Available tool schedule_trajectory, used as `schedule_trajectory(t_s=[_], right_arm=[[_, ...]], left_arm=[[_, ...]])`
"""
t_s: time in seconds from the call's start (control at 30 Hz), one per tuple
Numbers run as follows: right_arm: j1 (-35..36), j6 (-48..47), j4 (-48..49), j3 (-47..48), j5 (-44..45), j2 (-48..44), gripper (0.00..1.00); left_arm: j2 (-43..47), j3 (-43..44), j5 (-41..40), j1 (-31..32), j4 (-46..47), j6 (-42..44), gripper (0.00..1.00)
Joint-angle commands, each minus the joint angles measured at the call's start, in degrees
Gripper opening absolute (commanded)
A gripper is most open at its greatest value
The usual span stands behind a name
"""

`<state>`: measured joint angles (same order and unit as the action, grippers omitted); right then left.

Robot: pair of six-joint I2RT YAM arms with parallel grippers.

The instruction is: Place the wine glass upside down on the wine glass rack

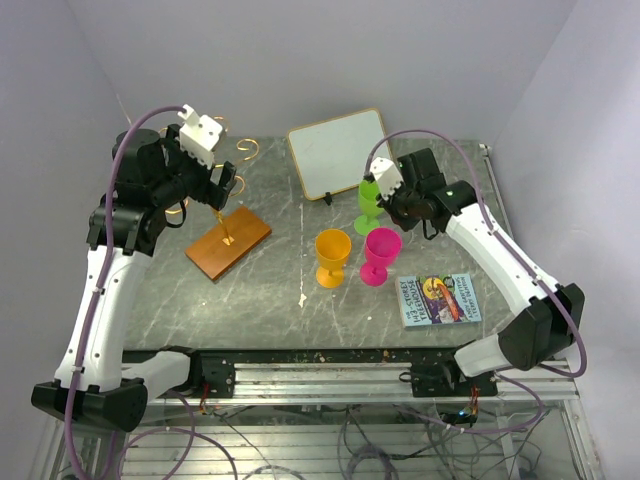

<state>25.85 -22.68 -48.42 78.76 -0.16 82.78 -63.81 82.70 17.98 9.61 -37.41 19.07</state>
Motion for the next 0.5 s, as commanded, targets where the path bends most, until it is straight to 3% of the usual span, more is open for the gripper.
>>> schedule_trajectory(t_s=[0.0,0.13,0.47], right_arm=[[0.22,-0.17,-0.53,2.28,1.57,-0.84,0.06],[0.18,-0.14,-2.11,2.53,2.35,-2.63,0.00],[-1.91,-0.73,-6.99,4.06,1.36,-10.09,0.00]], left_arm=[[0.92,-0.53,-0.46,0.59,1.68,1.03,0.97],[0.88,0.30,2.38,0.58,-0.04,1.52,0.99],[0.88,3.75,1.98,0.59,1.33,-1.80,1.00]])
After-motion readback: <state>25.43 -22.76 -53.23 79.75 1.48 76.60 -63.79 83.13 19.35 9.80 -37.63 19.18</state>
